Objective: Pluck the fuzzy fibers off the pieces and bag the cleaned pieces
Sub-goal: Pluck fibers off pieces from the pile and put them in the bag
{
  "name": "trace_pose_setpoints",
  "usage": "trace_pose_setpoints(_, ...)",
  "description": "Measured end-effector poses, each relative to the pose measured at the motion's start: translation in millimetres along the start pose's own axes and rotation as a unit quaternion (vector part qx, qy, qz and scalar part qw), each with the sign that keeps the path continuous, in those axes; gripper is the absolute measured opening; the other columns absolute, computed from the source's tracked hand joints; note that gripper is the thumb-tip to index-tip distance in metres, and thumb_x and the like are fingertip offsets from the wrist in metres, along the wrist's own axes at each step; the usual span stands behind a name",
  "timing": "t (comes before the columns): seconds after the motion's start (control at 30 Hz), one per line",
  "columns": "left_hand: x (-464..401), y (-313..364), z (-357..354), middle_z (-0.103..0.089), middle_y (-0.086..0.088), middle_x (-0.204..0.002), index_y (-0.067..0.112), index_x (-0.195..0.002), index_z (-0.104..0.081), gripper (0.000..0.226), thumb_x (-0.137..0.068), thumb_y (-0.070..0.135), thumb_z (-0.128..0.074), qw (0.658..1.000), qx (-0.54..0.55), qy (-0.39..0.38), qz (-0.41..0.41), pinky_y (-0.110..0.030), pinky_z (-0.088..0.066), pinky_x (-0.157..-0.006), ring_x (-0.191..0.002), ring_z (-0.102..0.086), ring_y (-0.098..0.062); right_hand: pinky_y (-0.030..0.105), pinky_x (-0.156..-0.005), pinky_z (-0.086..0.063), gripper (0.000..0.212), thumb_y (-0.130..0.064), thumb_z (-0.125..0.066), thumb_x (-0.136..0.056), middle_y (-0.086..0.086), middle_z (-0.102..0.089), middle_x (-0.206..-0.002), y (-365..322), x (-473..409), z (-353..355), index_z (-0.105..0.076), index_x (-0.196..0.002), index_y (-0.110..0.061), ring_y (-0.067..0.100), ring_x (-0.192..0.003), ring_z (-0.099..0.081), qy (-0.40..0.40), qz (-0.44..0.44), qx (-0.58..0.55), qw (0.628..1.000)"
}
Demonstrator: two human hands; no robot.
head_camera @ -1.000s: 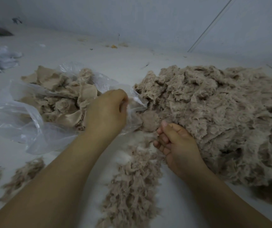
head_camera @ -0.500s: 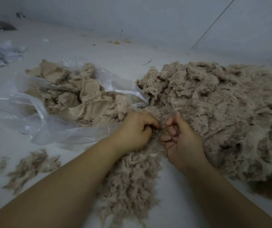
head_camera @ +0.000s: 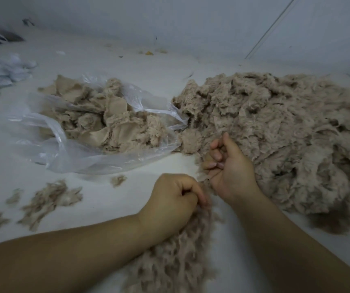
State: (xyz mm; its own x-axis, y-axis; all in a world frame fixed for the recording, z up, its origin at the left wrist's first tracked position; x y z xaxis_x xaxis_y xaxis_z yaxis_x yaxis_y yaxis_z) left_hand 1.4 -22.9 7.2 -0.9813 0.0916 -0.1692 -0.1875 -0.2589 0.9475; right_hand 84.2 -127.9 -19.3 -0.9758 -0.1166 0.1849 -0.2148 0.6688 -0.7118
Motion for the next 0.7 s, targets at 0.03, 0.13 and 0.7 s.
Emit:
trace_pose_setpoints(0.03,6.0,1.1,-4.2,-0.074,0.0,-0.069,0.023,-0.058,-0.072,0.037,-0.065,0.0,-0.045,1.0,0.002,-0.014,0.001,-0.027,-0.057,-0.069,-0.07,-0.07,-0.016,0.016,-0.04,-0.031,0.042,-0.032,-0.043,-0.105,-0.004,-0.037,-0.049,0.5,0.0,-0.2,-0.053,-0.071,-0.009,0.005,-0.038,-0.03,-0.002,0.001,0.023,1.0)
trace_pose_setpoints(0.13,-1.6,-6.4,10.1,-0.071,-0.006,-0.064,0.016,-0.057,-0.071,0.042,-0.073,-0.011,-0.044,0.998,0.033,0.049,0.028,-0.03,-0.056,-0.056,-0.059,-0.067,-0.019,0.016,-0.041,-0.029,0.033,-0.02,-0.04,-0.106,-0.004,-0.041,-0.051,2.3,-0.4,-2.2,-0.055,-0.08,-0.007,0.005,-0.041,-0.031,-0.012,0.002,0.073,0.997)
trace_pose_setpoints(0.7,7.3,11.7,-6.1,-0.073,0.012,-0.08,0.018,-0.067,-0.072,0.031,-0.065,-0.001,-0.047,0.99,-0.097,-0.05,-0.09,-0.018,-0.054,-0.075,-0.081,-0.068,-0.002,0.014,-0.034,-0.023,0.031,0.005,-0.028,-0.098,-0.004,-0.045,-0.053,0.4,-4.3,-4.7,-0.054,-0.085,-0.008,0.003,-0.04,-0.029,-0.032,-0.019,0.094,0.995)
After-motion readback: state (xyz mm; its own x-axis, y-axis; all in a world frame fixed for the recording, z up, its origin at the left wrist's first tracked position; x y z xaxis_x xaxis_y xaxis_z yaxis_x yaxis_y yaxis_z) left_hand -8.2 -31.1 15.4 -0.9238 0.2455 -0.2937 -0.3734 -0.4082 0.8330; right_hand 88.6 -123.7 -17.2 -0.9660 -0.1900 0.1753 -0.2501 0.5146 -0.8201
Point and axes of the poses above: each hand's wrist, its own x-axis away from the middle knuckle, its own z-axis out of the back of the hand, y = z × x, the point moved 10 cm from there along -x, towards the middle knuckle
